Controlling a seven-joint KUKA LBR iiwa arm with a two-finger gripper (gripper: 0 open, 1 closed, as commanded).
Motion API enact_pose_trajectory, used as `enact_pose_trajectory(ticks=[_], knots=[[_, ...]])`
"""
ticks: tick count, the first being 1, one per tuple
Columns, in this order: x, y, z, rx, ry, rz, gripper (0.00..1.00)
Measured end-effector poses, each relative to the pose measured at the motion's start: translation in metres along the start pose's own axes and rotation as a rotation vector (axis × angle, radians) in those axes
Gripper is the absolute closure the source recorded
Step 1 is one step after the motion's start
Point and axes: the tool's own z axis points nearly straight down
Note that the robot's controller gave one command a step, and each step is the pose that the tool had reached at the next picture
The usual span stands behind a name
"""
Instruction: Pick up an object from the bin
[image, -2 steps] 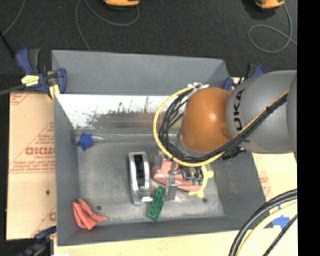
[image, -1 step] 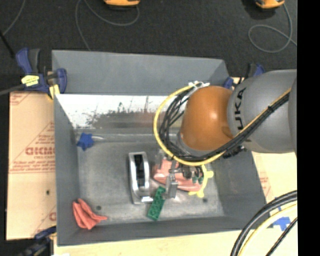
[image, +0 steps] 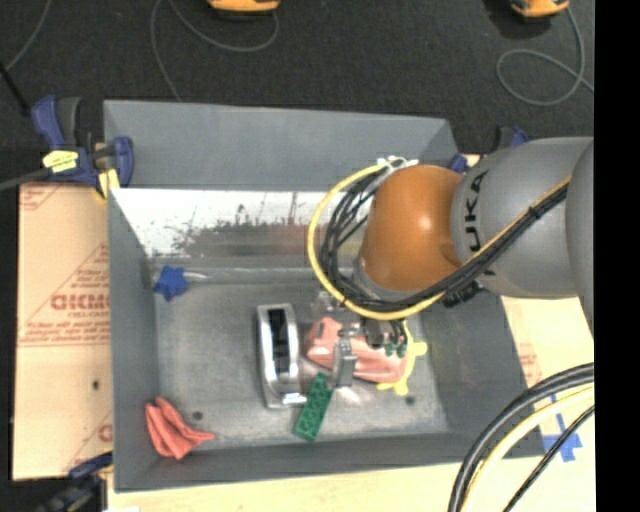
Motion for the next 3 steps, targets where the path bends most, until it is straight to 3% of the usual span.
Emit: enact_pose_trajectory(ticks=[1,2,3], knots=[[-0.021,-0.01,0.017,-0.001,-0.004,0.002,0.0],[-0.023,-0.022,0.03,-0.001,-0.003,0.129,0.0],[-0.023,-0.042,0.067,-0.003,-0.007,0.213,1.0]])
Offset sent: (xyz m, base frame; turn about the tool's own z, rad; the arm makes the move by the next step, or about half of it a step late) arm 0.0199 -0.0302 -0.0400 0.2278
